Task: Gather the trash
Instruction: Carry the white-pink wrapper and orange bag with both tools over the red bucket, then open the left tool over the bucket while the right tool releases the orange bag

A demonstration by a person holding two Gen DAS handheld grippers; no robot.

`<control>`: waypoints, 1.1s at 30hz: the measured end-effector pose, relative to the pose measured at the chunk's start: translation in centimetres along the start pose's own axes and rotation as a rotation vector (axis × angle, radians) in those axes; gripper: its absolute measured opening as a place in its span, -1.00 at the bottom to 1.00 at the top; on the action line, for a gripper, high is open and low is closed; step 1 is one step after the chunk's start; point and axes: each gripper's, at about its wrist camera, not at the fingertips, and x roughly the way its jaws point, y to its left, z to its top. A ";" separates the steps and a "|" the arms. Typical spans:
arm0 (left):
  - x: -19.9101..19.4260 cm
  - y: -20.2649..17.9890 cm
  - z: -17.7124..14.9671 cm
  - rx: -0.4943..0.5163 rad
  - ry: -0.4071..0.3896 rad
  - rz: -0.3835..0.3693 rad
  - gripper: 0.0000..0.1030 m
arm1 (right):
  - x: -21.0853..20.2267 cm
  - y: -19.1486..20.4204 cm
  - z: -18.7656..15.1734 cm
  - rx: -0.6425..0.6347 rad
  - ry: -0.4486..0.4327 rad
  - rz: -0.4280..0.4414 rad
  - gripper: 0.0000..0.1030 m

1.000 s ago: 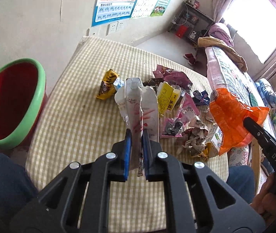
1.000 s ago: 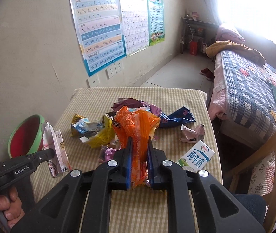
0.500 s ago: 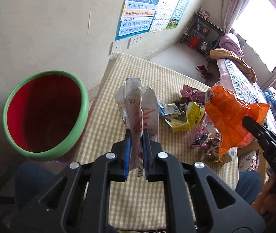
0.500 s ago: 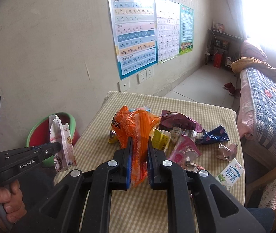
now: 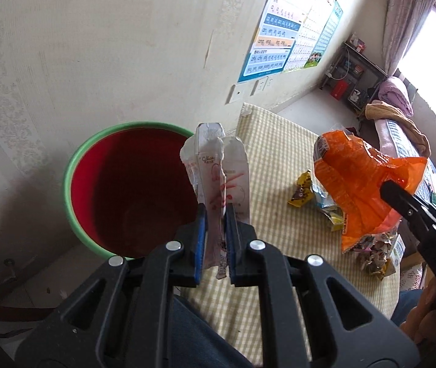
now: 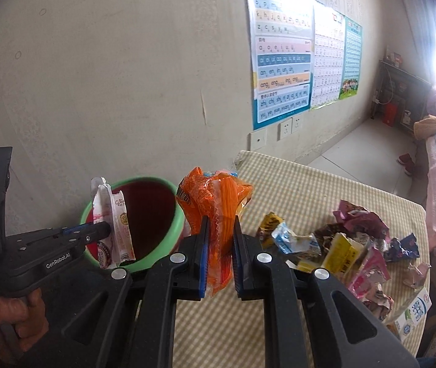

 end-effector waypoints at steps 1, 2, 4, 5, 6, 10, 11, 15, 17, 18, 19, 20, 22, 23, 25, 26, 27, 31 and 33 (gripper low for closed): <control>-0.1 0.4 0.1 -0.006 -0.003 0.007 -0.78 | 0.4 0.5 0.2 -0.007 0.001 0.009 -0.75; -0.1 1.0 0.2 -0.019 -0.005 0.012 -0.78 | 0.7 1.0 0.4 -0.012 0.002 0.016 -0.75; -0.2 2.2 0.4 -0.043 -0.010 0.021 -0.78 | 1.5 1.8 0.8 -0.020 0.006 0.035 -0.75; -0.3 2.7 0.6 -0.053 -0.012 0.025 -0.78 | 1.9 2.2 1.0 -0.025 0.009 0.044 -0.75; -0.4 3.2 0.7 -0.063 -0.016 0.030 -0.78 | 2.3 2.7 1.2 -0.031 0.011 0.054 -0.75; -0.7 5.3 1.3 -0.107 -0.029 0.048 -0.78 | 3.8 4.9 2.0 -0.056 0.019 0.099 -0.75; -0.7 5.6 1.4 -0.114 -0.030 0.052 -0.78 | 4.2 5.6 2.2 -0.065 0.020 0.109 -0.75; -0.5 6.9 1.6 -0.140 -0.027 0.060 -0.76 | 5.8 7.9 2.8 -0.094 0.034 0.149 -0.74; -0.3 7.5 1.5 -0.149 -0.023 0.066 -0.76 | 6.8 8.8 3.0 -0.102 0.046 0.164 -0.74; -0.2 7.8 1.5 -0.153 -0.022 0.068 -0.76 | 7.1 9.2 3.0 -0.107 0.051 0.169 -0.74; -0.1 8.0 1.5 -0.158 -0.020 0.070 -0.76 | 7.5 9.6 3.1 -0.113 0.056 0.173 -0.73; 0.0 8.2 1.6 -0.163 -0.018 0.072 -0.76 | 7.9 9.9 3.1 -0.117 0.062 0.176 -0.71; 0.3 8.7 1.6 -0.173 -0.011 0.077 -0.74 | 8.6 10.4 3.1 -0.122 0.077 0.181 -0.69; 0.4 8.8 1.6 -0.179 -0.008 0.079 -0.73 | 9.0 10.5 3.0 -0.123 0.087 0.181 -0.65; 0.6 9.1 1.6 -0.187 -0.004 0.083 -0.61 | 9.6 10.5 2.9 -0.126 0.104 0.184 -0.33; 0.7 9.1 1.7 -0.189 -0.002 0.084 -0.58 | 9.8 10.5 2.9 -0.126 0.106 0.182 -0.11; 0.7 9.2 1.6 -0.189 -0.002 0.086 -0.46 | 9.9 10.4 2.8 -0.124 0.104 0.182 -0.04; 0.5 9.2 1.5 -0.188 -0.012 0.101 0.07 | 9.7 9.6 2.6 -0.112 0.108 0.165 0.12; 0.4 9.3 1.7 -0.193 -0.017 0.103 0.19 | 9.5 9.0 2.4 -0.107 0.109 0.158 0.17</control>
